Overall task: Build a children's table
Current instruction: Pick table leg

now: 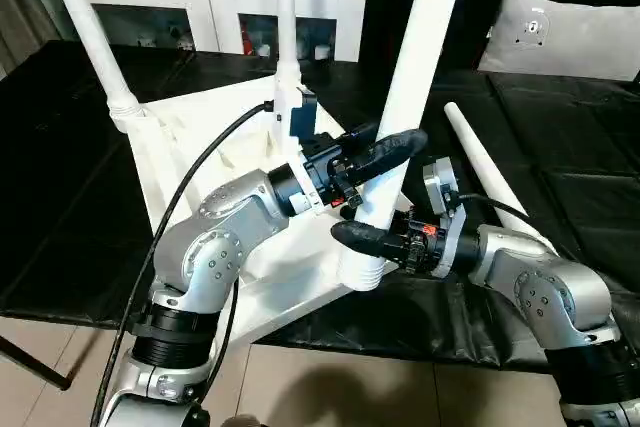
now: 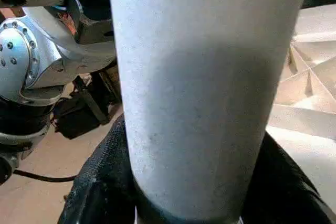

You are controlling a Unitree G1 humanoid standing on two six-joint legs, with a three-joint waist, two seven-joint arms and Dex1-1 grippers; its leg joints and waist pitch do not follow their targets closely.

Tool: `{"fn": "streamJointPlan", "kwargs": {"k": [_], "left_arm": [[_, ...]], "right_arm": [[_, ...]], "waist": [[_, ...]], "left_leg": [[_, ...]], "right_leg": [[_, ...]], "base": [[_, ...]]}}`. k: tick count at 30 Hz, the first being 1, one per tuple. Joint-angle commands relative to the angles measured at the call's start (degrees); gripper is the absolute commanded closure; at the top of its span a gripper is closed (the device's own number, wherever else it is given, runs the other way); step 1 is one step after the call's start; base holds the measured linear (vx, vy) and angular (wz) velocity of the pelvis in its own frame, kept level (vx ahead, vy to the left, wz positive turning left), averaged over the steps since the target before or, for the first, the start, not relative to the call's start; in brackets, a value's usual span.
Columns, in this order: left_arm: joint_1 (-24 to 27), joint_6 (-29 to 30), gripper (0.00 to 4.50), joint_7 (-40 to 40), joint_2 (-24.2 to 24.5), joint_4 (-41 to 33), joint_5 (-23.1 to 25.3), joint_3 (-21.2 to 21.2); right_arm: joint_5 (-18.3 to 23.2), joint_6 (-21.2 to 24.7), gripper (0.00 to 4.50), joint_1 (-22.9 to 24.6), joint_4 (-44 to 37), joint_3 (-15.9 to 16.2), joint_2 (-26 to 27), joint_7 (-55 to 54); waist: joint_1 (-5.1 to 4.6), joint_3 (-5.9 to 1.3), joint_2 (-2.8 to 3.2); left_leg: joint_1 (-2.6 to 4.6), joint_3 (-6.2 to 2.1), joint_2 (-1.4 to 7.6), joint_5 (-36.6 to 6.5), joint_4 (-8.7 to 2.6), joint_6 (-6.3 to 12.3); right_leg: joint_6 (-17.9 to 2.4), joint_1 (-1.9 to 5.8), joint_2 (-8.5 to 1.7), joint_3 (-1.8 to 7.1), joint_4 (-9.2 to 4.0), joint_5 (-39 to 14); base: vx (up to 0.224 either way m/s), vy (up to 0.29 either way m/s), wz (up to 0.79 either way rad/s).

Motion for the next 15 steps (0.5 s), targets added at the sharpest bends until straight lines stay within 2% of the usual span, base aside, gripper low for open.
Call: {"fn": "streamJointPlan", "kwargs": {"k": [1, 5, 6, 7, 8, 10, 12, 15], "left_arm": [[-0.33, 0.15, 2.7, -1.2, 0.13, -1.42, 0.08, -1.18], [-0.35, 1.49, 2.7, -1.07, 0.6, -2.09, 0.19, -2.19], [-0.33, 2.41, 2.35, -1.31, 0.75, -3.15, 0.28, -3.55], [-0.33, 2.41, 2.14, -1.31, 0.75, -3.15, 0.28, -3.55], [-0.37, 3.02, 2.0, -1.43, 0.31, -4.18, 0.75, -5.67], [-0.39, 3.27, 1.98, -1.62, 0.12, -4.52, 0.91, -6.59], [-0.55, 3.22, 1.71, -1.29, -0.51, -4.47, 1.73, -8.0], [-0.74, 2.35, 1.56, -0.97, -1.68, -4.37, 3.17, -10.45]], "right_arm": [[-1.54, -1.62, 2.57, -0.33, 1.13, -0.23, 0.13, -1.29], [-3.35, -3.32, 2.58, -0.76, 2.28, 0.15, 0.58, -2.52], [-4.31, -4.4, 2.58, -1.23, 3.21, 0.15, 1.35, -3.77], [-4.31, -4.4, 2.58, -1.23, 3.21, 0.15, 1.35, -3.77], [-5.65, -5.53, 2.59, -1.88, 4.37, 0.21, 2.45, -5.75], [-6.14, -5.88, 2.59, -2.14, 4.86, 0.27, 2.86, -6.51], [-6.96, -6.63, 2.59, -2.49, 5.66, 0.54, 3.44, -7.38], [-8.36, -7.81, 2.59, -2.5, 6.36, 1.34, 4.29, -8.67]], "waist": [[0.19, -4.19, -0.76], [0.13, -4.12, -0.89], [0.11, -4.13, -0.81], [0.05, -4.12, -0.81], [0.02, -4.1, -0.78], [0.0, -4.06, -0.74], [-0.15, -3.96, -0.73], [-0.07, -4.0, -0.85]], "left_leg": [[-0.12, 0.3, 0.5, -8.43, -3.63, 1.42], [-0.11, 0.33, 0.5, -8.89, -3.67, 1.25], [-0.11, 0.32, 0.49, -9.14, -3.68, 1.19], [-0.07, 0.34, 0.53, -9.33, -3.7, 1.19], [-0.12, 0.29, 0.52, -9.2, -3.72, 1.15], [-0.13, 0.28, 0.5, -8.96, -3.74, 0.74], [-0.09, 0.3, 0.49, -9.99, -3.81, 0.59], [-0.12, 0.27, 0.5, -10.07, -3.82, 0.69]], "right_leg": [[-8.39, 3.7, -2.15, 1.83, -3.69, -15.64], [-8.13, 3.64, -2.17, 1.84, -3.75, -16.64], [-8.17, 3.6, -2.18, 1.83, -3.74, -16.88], [-8.21, 3.53, -2.18, 1.84, -3.75, -16.94], [-8.13, 3.58, -2.19, 1.83, -3.76, -17.0], [-8.03, 3.5, -2.18, 1.85, -3.75, -17.24], [-7.64, 3.5, -2.1, 1.87, -3.92, -18.03], [-7.1, 3.56, -2.18, 1.88, -4.0, -18.66]], "base": [[0.0, 0.0, 0.0], [0.0, 0.0, 0.0], [0.0, 0.0, 0.0], [0.0, 0.0, 0.0], [0.0, 0.0, 0.0], [0.0, 0.0, 0.0], [0.0, 0.0, 0.0], [0.0, 0.0, 0.0]]}}
